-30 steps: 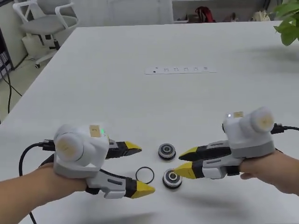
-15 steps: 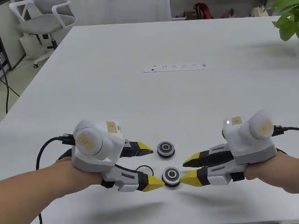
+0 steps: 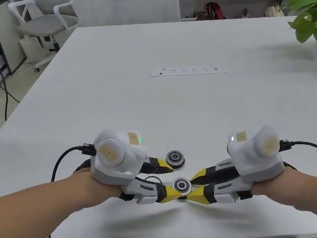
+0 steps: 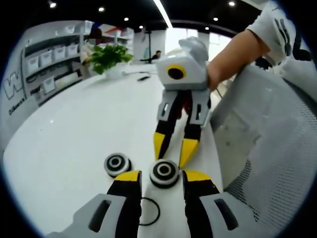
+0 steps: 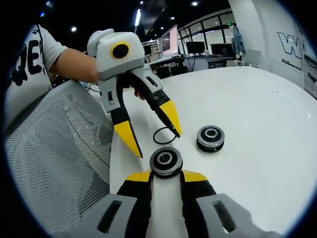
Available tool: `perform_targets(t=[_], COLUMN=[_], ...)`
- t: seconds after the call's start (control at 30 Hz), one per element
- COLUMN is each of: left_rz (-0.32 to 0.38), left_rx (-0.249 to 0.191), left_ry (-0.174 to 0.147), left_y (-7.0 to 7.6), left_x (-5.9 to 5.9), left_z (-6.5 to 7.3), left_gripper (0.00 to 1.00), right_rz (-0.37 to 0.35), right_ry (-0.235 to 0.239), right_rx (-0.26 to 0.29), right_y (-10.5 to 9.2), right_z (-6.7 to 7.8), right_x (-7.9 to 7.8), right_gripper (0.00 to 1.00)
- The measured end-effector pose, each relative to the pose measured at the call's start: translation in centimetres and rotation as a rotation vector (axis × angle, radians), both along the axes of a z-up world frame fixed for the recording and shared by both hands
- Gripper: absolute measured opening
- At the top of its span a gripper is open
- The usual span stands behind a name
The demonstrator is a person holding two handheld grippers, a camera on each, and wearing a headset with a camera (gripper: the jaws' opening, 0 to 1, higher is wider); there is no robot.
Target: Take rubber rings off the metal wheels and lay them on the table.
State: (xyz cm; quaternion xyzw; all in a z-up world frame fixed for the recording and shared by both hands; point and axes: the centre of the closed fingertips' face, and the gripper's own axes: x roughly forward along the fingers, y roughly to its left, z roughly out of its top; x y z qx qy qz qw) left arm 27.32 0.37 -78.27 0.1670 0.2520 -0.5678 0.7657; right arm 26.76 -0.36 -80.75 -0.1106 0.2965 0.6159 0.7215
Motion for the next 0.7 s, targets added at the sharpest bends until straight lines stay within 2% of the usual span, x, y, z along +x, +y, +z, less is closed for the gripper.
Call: perform_targets(t=[0.27, 0.37, 0.5, 0.57, 0.63, 0.7], left_rz=[-0.019, -0.018, -0.024, -0.003, 0.0, 0.012], left_rx=[0.021, 0.039, 0.047, 0.029, 0.027, 0.022], left_ry=[0.001, -0.021, -0.023, -0.022, -0.029, -0.022], left_y=[-0.8, -0.9, -1.1, -1.1, -1.1, -1.1], left_x=[-0.5, -0.4, -0.6, -0.4, -0.5, -0.5], left_z=[-0.8, -1.1, -1.2, -1.0, -1.0, -1.0], left_gripper=[0.26, 0.21, 0.2, 0.2, 0.2, 0.2], right_rz=[-0.009, -0.009, -0.016, -0.014, -0.015, -0.017], right_ry=[-0.002, -0.008, -0.007, -0.01, -0.012, -0.007], right_rx=[0.004, -0.001, 0.003, 0.002, 0.002, 0.001], right_y=[-0.1, -0.2, -0.2, -0.3, -0.3, -0.3], right_z=[0.0, -0.2, -0.2, -0.2, -0.1, -0.1], right_x=[0.1, 0.1, 0.2, 0.2, 0.1, 0.1], right_gripper=[0.18, 0.16, 0.16, 0.16, 0.15, 0.15])
